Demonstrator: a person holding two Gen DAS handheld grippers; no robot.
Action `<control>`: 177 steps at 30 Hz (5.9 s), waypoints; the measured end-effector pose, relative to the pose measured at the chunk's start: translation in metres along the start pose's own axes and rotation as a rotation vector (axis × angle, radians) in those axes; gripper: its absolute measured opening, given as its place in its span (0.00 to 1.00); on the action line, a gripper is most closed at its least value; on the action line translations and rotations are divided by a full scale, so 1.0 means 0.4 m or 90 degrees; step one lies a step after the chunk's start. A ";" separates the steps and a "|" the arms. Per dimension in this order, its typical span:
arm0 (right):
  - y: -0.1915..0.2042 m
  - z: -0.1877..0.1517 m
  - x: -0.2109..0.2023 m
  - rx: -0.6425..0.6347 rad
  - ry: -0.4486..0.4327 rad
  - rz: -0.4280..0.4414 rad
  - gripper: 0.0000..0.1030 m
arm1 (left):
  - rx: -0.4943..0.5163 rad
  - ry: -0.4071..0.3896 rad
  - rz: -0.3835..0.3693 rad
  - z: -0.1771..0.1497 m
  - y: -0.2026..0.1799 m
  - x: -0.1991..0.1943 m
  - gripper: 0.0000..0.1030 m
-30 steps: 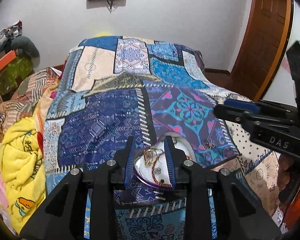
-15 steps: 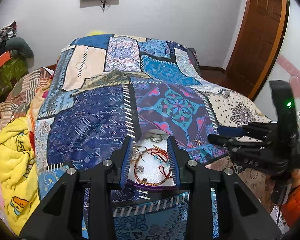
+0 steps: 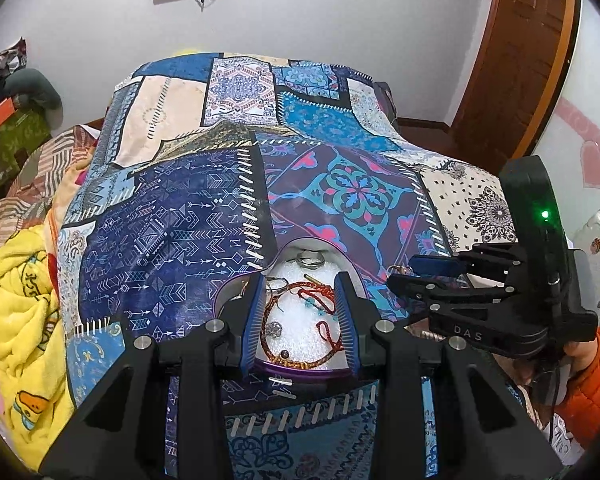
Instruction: Organize jewelry
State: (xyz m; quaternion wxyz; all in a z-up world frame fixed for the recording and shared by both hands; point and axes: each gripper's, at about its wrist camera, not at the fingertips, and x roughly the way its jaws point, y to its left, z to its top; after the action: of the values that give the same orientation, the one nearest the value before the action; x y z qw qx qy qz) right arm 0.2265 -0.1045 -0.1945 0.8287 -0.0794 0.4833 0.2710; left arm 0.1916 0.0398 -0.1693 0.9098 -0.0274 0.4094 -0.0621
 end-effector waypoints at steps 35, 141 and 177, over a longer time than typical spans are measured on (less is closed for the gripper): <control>-0.072 -0.048 -0.061 0.001 -0.033 0.006 0.09 | 0.080 0.061 -0.076 0.004 -0.201 0.072 0.33; 0.212 0.088 -0.067 -0.009 -0.085 0.121 0.10 | 0.008 0.020 -0.031 -0.043 0.022 -0.002 0.19; 0.225 0.029 -0.567 -0.009 -0.381 0.046 0.33 | -0.017 -0.300 0.072 0.042 -0.045 -0.542 0.42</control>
State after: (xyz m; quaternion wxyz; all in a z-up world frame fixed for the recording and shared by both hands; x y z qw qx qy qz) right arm 0.1004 -0.1085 0.0146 0.9235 0.0154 0.2184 0.3149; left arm 0.0600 0.0512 0.0045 0.9818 -0.0301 0.1876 0.0020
